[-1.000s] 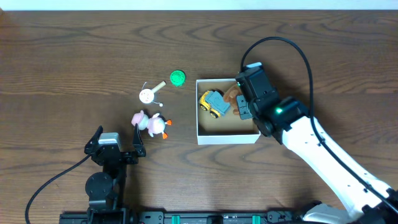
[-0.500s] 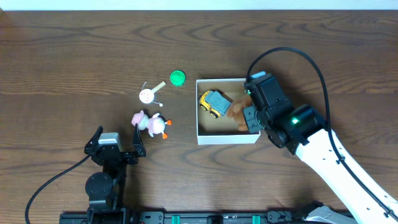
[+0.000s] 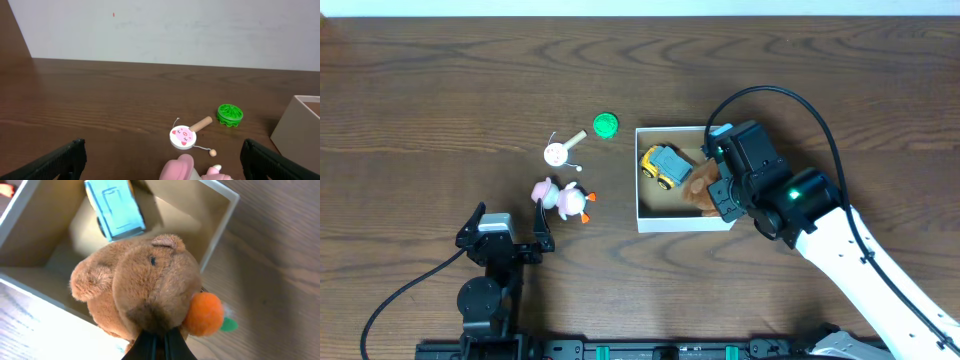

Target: Pack container

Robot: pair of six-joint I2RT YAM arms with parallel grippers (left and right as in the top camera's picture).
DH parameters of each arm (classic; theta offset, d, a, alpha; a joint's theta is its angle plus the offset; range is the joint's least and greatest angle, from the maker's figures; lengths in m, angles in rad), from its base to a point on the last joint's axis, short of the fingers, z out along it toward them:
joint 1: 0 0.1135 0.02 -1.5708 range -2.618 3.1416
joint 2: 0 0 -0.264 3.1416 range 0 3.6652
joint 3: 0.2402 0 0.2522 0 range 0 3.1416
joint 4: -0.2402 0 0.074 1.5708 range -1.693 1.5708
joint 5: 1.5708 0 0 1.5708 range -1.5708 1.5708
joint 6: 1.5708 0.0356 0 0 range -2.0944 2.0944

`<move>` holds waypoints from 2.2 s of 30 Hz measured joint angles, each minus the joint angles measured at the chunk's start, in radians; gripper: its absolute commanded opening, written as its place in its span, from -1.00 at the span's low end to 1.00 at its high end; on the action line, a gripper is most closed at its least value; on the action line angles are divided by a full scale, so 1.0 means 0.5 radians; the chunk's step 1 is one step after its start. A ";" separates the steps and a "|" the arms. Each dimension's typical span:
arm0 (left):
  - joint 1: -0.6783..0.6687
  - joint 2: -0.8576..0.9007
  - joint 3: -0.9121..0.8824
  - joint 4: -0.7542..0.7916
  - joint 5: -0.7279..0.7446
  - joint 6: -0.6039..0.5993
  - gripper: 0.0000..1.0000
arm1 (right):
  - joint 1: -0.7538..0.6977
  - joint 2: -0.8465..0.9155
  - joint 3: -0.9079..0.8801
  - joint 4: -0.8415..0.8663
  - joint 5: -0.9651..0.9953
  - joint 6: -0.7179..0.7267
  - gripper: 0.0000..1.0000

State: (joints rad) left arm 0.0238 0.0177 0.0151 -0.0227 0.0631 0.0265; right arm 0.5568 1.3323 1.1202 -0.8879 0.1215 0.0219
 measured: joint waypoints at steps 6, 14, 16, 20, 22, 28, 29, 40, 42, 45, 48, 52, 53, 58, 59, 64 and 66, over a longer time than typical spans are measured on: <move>0.000 0.000 0.000 0.000 0.000 0.000 0.96 | 0.000 0.085 0.000 0.002 -0.047 -0.034 -0.97; 0.000 0.000 0.000 0.000 0.000 -0.001 0.96 | 0.000 0.191 0.000 0.041 -0.062 -0.063 -0.98; 0.000 0.000 0.000 0.000 0.000 0.000 0.96 | 0.000 0.211 0.000 0.051 -0.069 -0.066 -0.97; 0.000 0.000 0.000 0.000 0.000 0.000 0.96 | 0.000 0.262 0.000 0.072 -0.073 -0.068 -0.93; 0.000 0.000 0.000 0.000 0.000 0.000 0.96 | 0.000 0.285 0.000 0.078 -0.066 -0.066 -0.74; 0.000 0.000 0.000 0.000 0.000 0.000 0.96 | 0.000 0.330 0.000 0.143 0.027 -0.082 -0.59; 0.000 0.000 0.000 0.000 0.000 0.000 0.96 | 0.000 0.333 0.000 0.159 0.042 -0.082 -0.59; 0.000 0.000 0.000 0.000 0.000 0.000 0.96 | 0.000 0.334 0.000 0.342 0.123 -0.082 -0.66; 0.000 0.000 0.000 0.000 0.000 0.000 0.96 | 0.000 0.334 0.000 0.352 0.126 -0.083 -0.73; 0.000 0.000 0.000 0.000 0.001 0.000 0.96 | 0.000 0.343 0.000 0.348 0.127 -0.083 -0.89; 0.000 0.000 0.000 0.000 0.001 0.000 0.96 | 0.000 0.365 0.000 0.314 0.127 -0.085 -0.98; 0.000 0.000 0.000 0.000 0.000 0.000 0.96 | 0.000 0.372 0.000 0.252 0.125 -0.084 -0.97; 0.000 0.000 0.000 0.000 0.000 0.000 0.96 | 0.000 0.372 0.000 0.237 0.125 -0.084 -0.97; 0.000 0.000 0.000 0.000 0.000 0.000 0.96 | 0.000 0.372 0.000 0.243 0.134 -0.084 -0.97; 0.000 0.000 0.000 0.000 0.000 0.000 0.96 | 0.000 0.372 0.000 0.258 0.143 -0.084 -0.98; 0.000 0.000 0.000 0.000 0.000 -0.001 0.96 | 0.000 0.372 0.000 0.350 0.179 -0.084 -0.98; 0.000 0.000 0.000 0.000 0.000 0.000 0.96 | 0.000 0.372 0.000 0.367 0.185 -0.084 -0.97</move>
State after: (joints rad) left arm 0.0238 0.0177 0.0151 -0.0227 0.0631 0.0265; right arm 0.5568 1.5185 1.1202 -0.7044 0.2142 -0.0200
